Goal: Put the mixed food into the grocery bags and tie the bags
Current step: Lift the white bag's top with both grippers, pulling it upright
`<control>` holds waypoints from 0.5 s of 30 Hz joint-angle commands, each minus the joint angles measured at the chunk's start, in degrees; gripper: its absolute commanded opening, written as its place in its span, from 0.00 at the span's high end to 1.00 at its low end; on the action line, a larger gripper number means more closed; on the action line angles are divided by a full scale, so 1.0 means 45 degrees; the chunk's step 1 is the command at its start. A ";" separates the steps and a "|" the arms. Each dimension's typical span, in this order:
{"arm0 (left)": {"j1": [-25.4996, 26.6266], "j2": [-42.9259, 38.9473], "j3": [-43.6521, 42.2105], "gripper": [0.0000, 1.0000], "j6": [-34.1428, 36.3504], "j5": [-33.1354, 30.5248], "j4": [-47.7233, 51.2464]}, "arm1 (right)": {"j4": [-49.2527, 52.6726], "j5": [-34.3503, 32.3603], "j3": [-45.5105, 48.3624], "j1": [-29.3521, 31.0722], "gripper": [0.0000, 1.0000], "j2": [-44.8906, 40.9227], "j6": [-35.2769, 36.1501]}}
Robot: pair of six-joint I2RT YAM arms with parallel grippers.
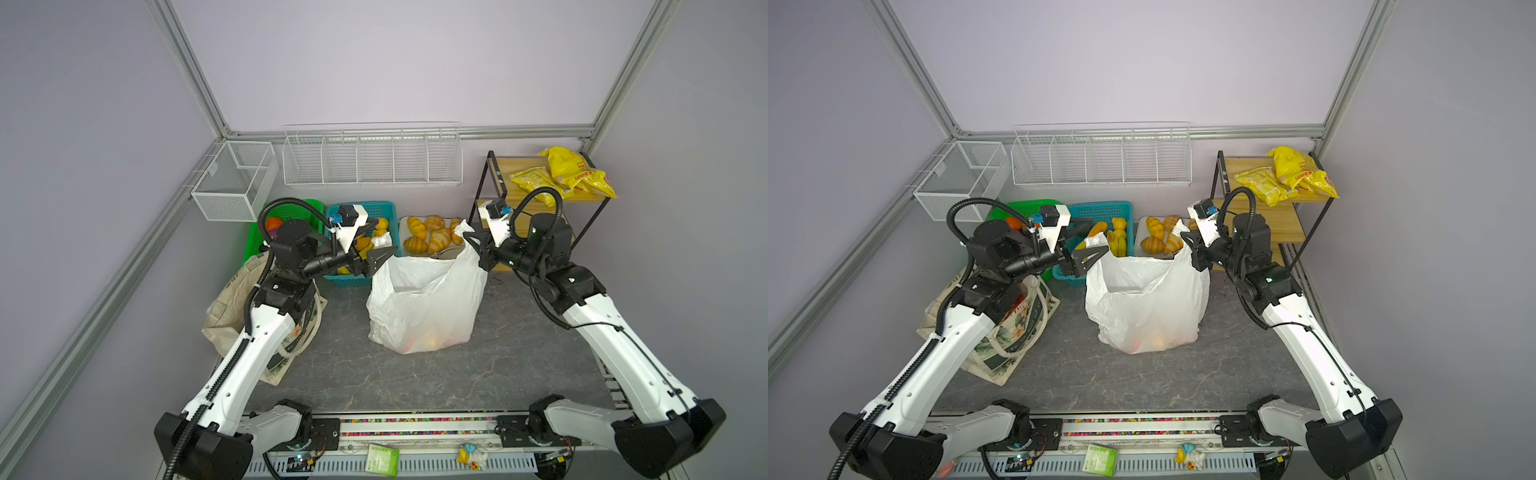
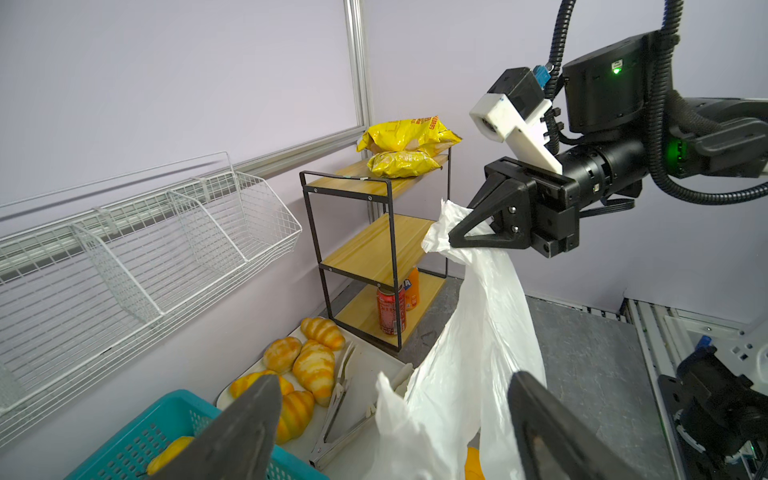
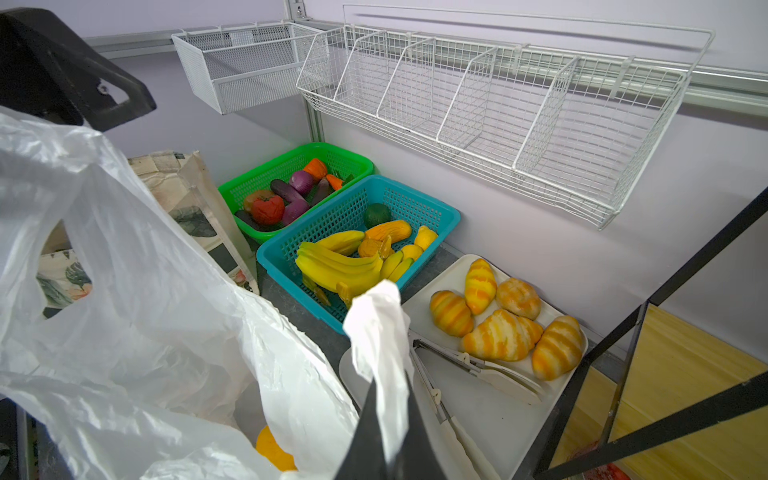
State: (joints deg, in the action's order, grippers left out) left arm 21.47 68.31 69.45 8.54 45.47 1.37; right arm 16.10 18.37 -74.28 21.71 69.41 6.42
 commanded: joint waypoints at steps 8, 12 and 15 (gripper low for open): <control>-0.0057 0.0752 0.0521 0.30 -0.0397 0.1894 -0.0670 | -0.0256 0.0488 -0.0172 -0.0079 0.94 -0.0104 -0.0030; -0.0055 0.0801 0.0456 0.43 -0.0632 0.1899 -0.0807 | -0.0256 0.0567 -0.0302 -0.0064 0.94 0.0057 -0.0094; -0.0060 0.0682 0.0228 0.57 -0.1266 0.2030 -0.1504 | -0.0355 0.0489 -0.0352 -0.0061 0.94 0.0083 -0.0210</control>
State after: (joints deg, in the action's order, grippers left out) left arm 21.39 71.66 70.61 4.95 52.90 -1.78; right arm 16.08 19.57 -74.32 21.71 69.47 6.02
